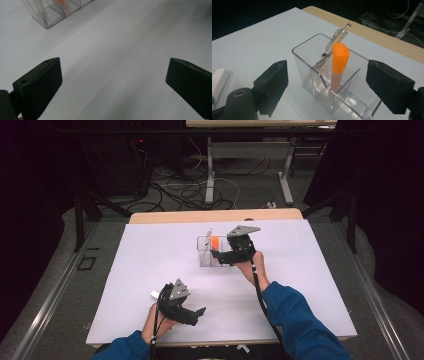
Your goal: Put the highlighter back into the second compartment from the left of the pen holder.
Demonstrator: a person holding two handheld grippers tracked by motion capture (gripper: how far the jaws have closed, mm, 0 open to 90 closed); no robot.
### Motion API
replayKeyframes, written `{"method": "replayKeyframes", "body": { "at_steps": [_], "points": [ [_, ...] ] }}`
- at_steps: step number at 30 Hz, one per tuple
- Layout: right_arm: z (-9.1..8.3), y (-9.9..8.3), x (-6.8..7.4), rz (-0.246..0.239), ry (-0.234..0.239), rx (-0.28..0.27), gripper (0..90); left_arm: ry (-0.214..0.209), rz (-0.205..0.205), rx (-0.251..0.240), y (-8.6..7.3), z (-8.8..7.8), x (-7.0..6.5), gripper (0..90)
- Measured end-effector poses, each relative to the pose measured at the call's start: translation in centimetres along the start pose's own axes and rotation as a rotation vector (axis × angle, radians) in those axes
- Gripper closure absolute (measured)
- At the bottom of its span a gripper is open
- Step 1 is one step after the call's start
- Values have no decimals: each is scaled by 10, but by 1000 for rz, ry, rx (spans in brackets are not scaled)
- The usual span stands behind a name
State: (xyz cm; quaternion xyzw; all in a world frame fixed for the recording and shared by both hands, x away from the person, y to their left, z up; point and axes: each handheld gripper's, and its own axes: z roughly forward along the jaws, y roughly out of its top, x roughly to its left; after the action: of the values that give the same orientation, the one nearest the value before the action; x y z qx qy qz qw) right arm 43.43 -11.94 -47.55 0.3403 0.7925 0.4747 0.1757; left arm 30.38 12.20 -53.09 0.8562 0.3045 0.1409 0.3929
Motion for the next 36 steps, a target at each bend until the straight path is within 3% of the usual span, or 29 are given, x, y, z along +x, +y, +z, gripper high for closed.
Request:
{"method": "replayKeyframes", "body": {
  "at_steps": [6, 20, 25, 29, 36],
  "points": [
    [-16, -17, 0, 1, 34, 29, 149, -3, -4, 2, 0, 0, -1, 5],
    [-54, -62, 7, -25, 63, 118, 141, -2, -5, 11, -2, -5, 3, 5],
    [-69, -75, 7, -29, 63, 126, 140, 28, -18, -12, -4, -13, 9, 4],
    [-79, -84, 6, -11, 59, 122, 141, 33, -22, 4, -6, -21, 17, 2],
    [-92, -92, 6, -7, 55, 139, 142, 97, -80, -41, -10, -38, 34, 2]
  ]
}}
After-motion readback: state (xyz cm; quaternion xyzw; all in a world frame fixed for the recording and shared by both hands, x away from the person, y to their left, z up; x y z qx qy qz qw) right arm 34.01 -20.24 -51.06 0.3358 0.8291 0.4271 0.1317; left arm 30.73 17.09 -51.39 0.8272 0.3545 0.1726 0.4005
